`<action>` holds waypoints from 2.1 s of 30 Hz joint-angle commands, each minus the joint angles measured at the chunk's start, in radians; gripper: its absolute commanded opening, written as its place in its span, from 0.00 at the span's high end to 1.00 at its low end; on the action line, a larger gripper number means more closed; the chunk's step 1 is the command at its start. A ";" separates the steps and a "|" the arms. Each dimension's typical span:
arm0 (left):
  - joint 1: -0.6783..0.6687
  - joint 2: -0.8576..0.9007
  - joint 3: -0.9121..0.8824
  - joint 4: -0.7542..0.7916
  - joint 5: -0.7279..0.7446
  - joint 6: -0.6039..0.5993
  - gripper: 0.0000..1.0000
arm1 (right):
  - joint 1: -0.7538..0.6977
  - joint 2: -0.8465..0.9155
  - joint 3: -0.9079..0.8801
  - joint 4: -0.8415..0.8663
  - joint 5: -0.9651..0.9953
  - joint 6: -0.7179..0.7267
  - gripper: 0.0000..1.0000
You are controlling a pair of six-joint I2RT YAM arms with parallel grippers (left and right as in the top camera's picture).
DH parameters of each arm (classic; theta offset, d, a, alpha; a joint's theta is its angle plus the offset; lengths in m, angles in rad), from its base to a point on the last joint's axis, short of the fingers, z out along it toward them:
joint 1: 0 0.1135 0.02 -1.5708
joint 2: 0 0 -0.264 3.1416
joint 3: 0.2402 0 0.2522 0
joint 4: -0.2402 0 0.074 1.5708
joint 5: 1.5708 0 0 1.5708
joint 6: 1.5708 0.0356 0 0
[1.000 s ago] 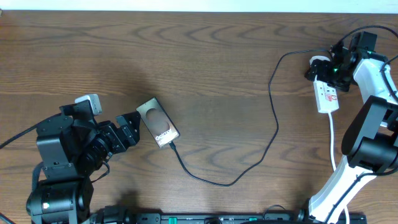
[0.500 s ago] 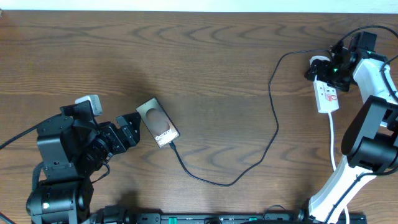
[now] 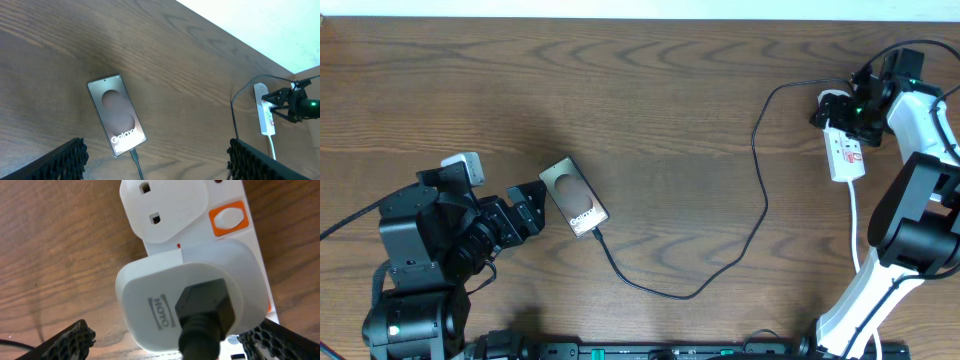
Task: Plug charger to phone and switch on socket
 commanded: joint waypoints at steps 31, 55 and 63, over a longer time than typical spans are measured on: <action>0.000 -0.001 0.002 -0.006 -0.010 0.013 0.12 | -0.015 0.051 0.103 -0.074 -0.108 -0.023 0.08; 0.000 -0.001 0.002 -0.014 -0.036 0.013 0.12 | 0.009 0.051 0.041 -0.027 -0.109 -0.018 0.07; 0.000 -0.001 0.002 -0.017 -0.036 0.013 0.12 | 0.022 0.051 0.041 -0.034 -0.109 -0.011 0.08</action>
